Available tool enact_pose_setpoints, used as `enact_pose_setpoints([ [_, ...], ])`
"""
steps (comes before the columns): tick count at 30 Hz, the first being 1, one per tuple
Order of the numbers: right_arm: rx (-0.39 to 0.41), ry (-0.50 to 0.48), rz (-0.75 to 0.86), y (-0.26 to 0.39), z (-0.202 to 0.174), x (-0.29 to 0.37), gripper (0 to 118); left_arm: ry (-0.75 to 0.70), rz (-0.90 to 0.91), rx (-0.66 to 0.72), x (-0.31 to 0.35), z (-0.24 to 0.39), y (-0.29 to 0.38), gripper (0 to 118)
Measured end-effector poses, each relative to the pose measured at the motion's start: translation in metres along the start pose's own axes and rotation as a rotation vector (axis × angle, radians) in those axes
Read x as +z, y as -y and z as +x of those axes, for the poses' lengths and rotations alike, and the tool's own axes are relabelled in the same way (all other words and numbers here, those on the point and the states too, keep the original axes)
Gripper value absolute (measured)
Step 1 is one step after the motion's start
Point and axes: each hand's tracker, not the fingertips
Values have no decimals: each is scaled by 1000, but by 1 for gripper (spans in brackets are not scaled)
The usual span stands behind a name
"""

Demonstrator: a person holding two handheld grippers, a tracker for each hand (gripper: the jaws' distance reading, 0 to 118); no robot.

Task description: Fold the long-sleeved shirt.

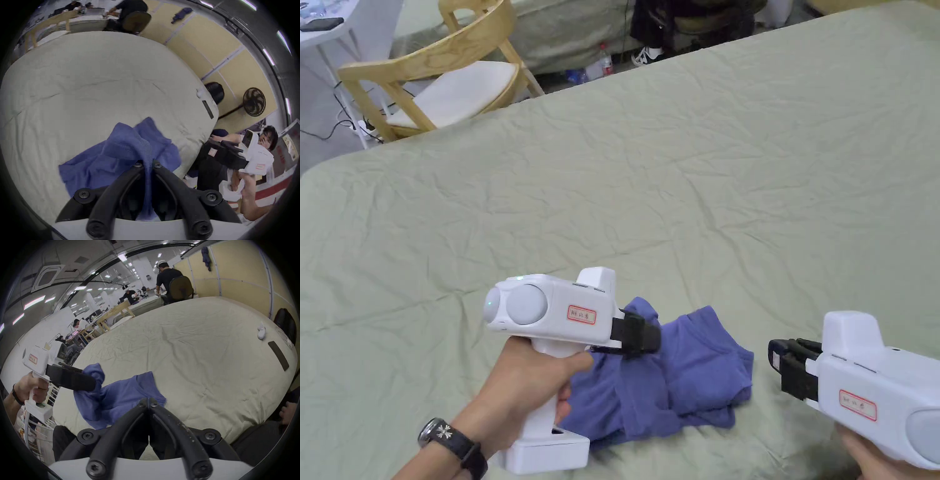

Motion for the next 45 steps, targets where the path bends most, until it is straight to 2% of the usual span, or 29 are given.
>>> enact_pose_setpoints([
  [7, -10, 17, 0, -1, 10, 3, 0, -100, -80, -21, -63, 8, -18, 5],
  [8, -13, 19, -3, 0, 11, 2, 0, -109, -86, 11, -68, 8, -18, 7],
  [9, -14, 20, -6, 0, 13, 2, 0, -107, -98, 40, -75, 8, -20, 15],
  [11, -21, 28, -12, 0, 15, 0, 0, -65, -106, 101, -81, 13, -20, 43],
  [12, -25, 28, -16, 0, 17, -1, 0, -36, -97, 136, -83, 19, -21, 51],
  [15, -31, 34, -15, 0, 16, -1, 0, 8, -88, 148, -88, 37, -30, 52],
  [21, -25, 35, -15, -1, 13, 1, 0, 13, -117, 73, -93, 65, -39, 56],
  [24, -19, 39, -11, -2, 10, 5, 0, -23, -67, -3, -76, 71, -38, 56],
  [27, -6, 40, -8, -3, 7, 6, 0, -13, -3, -11, -46, 65, -32, 55],
  [29, 2, 41, -4, -4, 4, 8, 0, -27, 72, -31, -19, 58, -26, 47],
  [33, 17, 39, -1, -5, -3, 9, 0, -131, 219, -89, 29, 46, -5, 14],
  [35, 26, 39, -1, -6, -7, 10, 0, -189, 272, -118, 47, 38, 10, 3],
  [37, 42, 37, -3, -6, -12, 9, 0, -176, 282, -90, 59, 28, 24, 2],
  [39, 52, 36, -6, -6, -16, 10, 0, -232, 310, -181, 65, 28, 43, 0],
  [45, 61, 31, -12, 0, -23, 12, 0, -260, 206, -144, 40, 12, 82, 0],
])
